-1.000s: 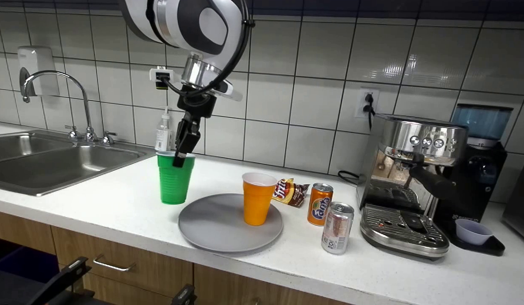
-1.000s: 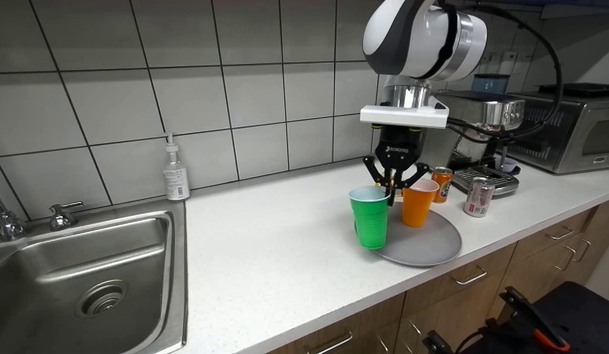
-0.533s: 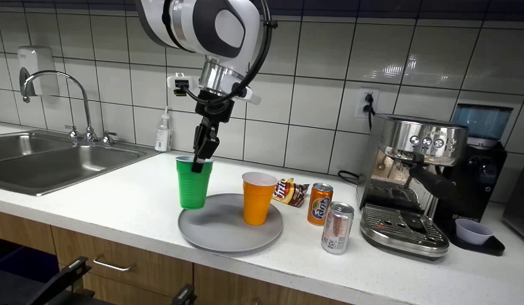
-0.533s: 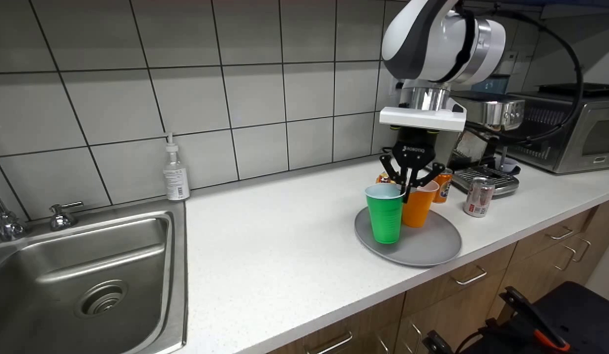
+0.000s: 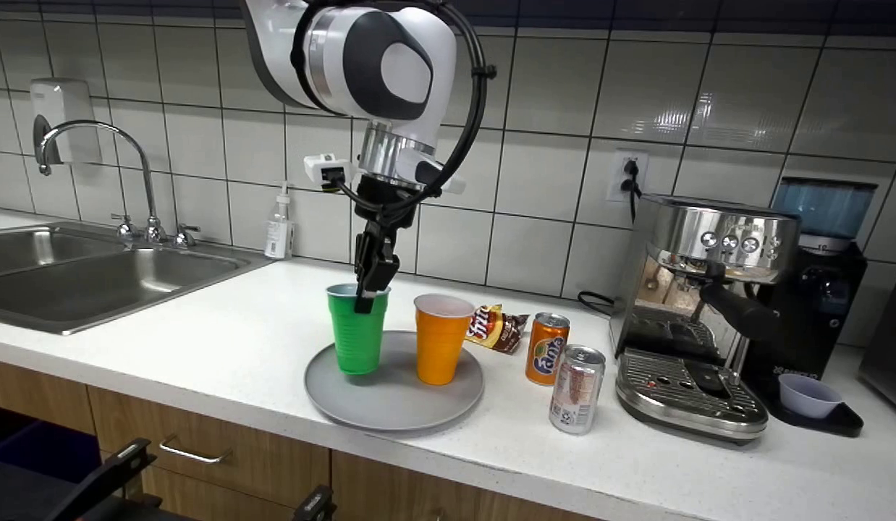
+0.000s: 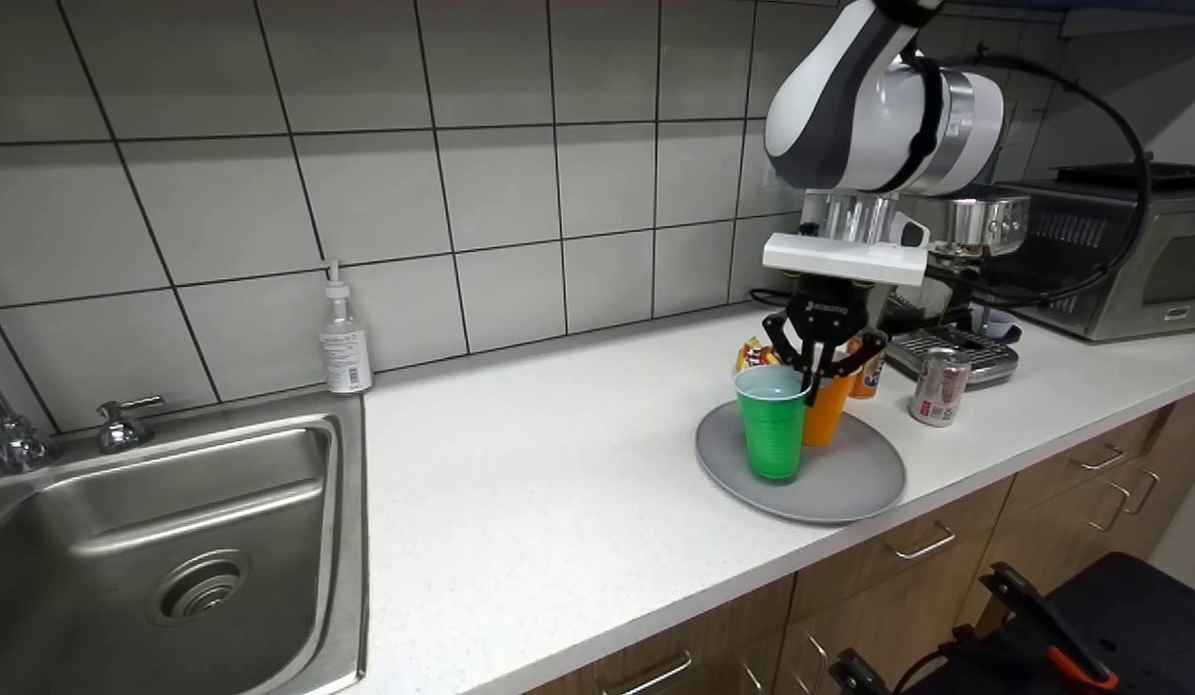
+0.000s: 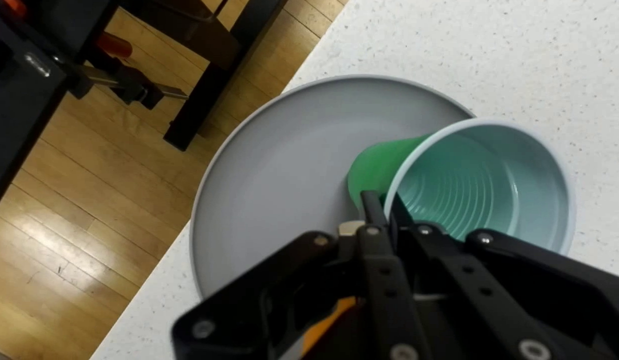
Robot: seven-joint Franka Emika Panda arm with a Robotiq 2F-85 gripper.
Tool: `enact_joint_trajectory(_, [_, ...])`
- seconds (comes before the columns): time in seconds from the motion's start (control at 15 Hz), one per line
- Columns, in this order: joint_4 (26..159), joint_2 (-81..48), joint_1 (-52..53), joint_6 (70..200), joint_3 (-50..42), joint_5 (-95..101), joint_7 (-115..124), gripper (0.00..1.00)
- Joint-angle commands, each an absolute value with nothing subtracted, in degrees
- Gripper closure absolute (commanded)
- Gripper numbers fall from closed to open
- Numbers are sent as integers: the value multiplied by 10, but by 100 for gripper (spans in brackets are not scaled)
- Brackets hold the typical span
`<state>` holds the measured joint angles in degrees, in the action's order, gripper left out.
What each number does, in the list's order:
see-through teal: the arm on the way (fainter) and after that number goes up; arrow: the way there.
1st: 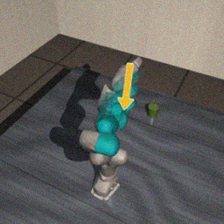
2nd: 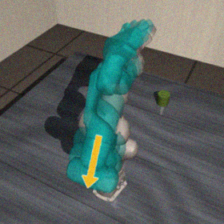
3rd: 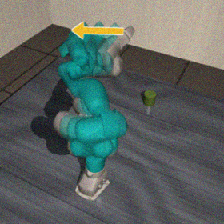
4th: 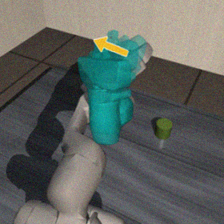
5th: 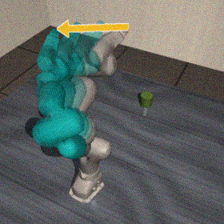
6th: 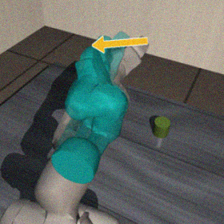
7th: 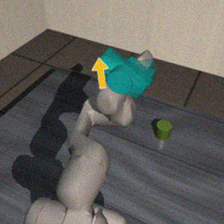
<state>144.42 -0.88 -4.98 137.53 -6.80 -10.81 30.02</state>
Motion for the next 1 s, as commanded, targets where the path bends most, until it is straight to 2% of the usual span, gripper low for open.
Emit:
enact_joint_trajectory(0.0, [1448,-21,-55,1400,-69,-95,290,99])
enact_joint_trajectory(0.07, [1448,-25,-54,1404,-69,-92,292,98])
enact_joint_trajectory(0.13, [1448,-28,-53,1407,-69,-89,293,70])
enact_joint_trajectory(0.27, [1448,-30,-52,1406,-69,-85,293,63])
enact_joint_trajectory(0.8, [1458,-9,-51,1393,-71,-62,301,3])
enact_joint_trajectory(0.93, [1464,3,-52,1390,-71,-60,302,0])
